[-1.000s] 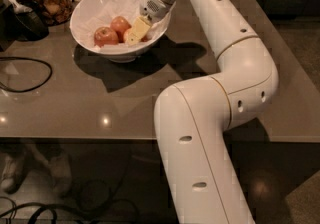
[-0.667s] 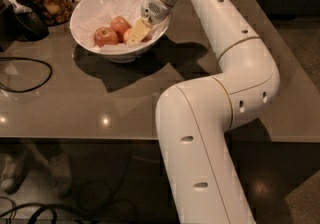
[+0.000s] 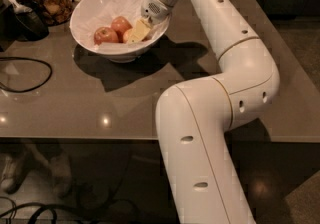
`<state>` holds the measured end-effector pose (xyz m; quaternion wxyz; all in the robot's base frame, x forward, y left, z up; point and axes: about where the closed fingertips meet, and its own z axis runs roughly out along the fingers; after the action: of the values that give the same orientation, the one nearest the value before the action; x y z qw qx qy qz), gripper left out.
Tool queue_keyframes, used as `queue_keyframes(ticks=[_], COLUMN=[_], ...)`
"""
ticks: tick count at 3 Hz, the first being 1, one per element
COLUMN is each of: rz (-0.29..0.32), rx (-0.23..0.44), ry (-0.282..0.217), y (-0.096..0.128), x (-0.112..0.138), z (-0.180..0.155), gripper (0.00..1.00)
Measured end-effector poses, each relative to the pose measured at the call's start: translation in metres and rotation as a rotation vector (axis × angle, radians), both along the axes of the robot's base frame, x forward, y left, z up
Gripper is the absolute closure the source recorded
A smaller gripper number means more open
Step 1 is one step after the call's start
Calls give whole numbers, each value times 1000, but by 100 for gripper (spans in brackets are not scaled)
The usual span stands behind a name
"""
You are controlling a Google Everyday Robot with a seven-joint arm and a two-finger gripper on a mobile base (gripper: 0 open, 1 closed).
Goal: Pick apple from white bowl
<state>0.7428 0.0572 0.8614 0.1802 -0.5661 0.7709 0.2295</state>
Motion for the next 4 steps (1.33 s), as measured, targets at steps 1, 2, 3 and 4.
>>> queue_keyframes(ticks=[1, 2, 3, 4], rz=[-8, -20, -20, 23], rx=[14, 24, 48, 86], ry=[-37, -87, -125, -149], y=[4, 6, 7, 12], x=[4, -5, -25, -53], z=[12, 50, 93, 130], gripper=[100, 100, 100, 100])
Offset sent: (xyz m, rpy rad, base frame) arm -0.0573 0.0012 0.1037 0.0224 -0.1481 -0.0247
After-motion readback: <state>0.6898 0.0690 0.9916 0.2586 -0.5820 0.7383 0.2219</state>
